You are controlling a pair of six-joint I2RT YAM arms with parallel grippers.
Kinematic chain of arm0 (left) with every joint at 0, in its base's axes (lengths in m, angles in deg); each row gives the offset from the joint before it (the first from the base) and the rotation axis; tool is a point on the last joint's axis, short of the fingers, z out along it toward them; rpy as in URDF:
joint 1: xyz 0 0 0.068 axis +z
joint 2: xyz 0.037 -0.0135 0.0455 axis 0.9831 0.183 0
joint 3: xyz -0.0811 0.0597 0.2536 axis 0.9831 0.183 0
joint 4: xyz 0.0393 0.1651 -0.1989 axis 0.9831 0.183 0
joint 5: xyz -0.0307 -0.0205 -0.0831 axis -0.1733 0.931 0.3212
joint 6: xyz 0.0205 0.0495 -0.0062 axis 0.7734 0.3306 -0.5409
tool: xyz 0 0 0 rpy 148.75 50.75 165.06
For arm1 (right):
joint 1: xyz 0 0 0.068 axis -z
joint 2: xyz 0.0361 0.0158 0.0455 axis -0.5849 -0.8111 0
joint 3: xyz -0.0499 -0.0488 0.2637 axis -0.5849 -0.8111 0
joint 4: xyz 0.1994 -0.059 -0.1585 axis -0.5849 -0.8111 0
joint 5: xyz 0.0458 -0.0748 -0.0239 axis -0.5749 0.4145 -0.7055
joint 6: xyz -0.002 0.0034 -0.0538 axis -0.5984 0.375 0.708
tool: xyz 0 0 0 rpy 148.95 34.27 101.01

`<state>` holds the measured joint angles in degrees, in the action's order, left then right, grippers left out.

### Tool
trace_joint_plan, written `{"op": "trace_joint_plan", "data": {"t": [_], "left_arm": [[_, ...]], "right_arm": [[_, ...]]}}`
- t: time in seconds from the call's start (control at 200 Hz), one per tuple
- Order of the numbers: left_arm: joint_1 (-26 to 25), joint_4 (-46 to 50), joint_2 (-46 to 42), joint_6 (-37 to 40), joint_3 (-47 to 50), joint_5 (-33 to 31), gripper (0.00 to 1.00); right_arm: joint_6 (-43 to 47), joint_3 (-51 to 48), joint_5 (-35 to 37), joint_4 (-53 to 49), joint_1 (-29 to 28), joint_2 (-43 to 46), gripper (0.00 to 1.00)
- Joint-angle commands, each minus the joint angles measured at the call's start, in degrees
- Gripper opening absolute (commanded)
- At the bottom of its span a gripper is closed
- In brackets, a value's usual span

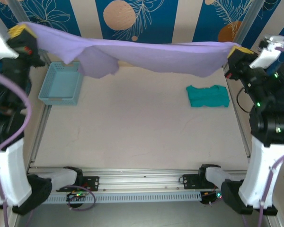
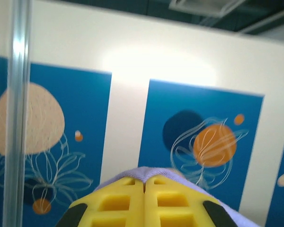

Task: Fold the inside-out t-shirt

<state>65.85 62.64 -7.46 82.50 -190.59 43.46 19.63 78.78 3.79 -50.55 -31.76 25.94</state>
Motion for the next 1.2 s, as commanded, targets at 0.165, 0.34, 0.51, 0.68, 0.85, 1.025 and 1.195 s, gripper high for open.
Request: {"op": "trace_joint_plan", "data": {"t": [0.165, 0.34, 0.51, 0.68, 0.85, 1.025, 1.195], "left_arm": [[0.52, -4.71, -2.41, -1.31, -2.09, 2.69, 0.00], [0.43, -3.88, 5.19, 2.92, -7.05, -2.19, 0.00], [0.49, -4.39, 15.58, 6.04, -6.93, -5.54, 0.00], [1.65, -12.62, 24.53, 6.86, 3.25, -6.04, 0.00], [3.68, -18.72, 39.59, 4.91, 7.77, -3.96, 0.00], [5.21, -17.79, 65.08, 2.94, -6.21, -1.82, 0.09], [6.19, -7.51, 92.40, -2.17, -41.53, 3.08, 0.47]], "right_arm": [[2.76, 8.66, 3.66, -2.61, 0.45, 1.82, 0.00], [4.92, 12.82, 4.78, -3.42, 0.45, -3.48, 0.00], [6.64, 6.85, 6.25, 0.48, 0.37, -8.76, 0.00], [6.13, -5.22, 6.04, 9.26, -0.66, -15.67, 0.00], [3.97, -12.32, 6.35, 18.00, -2.48, -29.65, 0.01], [1.47, 0.57, 5.16, 18.13, -4.92, -57.75, 0.10], [0.15, 40.66, 6.77, -0.21, -5.33, -89.61, 0.32]]}}
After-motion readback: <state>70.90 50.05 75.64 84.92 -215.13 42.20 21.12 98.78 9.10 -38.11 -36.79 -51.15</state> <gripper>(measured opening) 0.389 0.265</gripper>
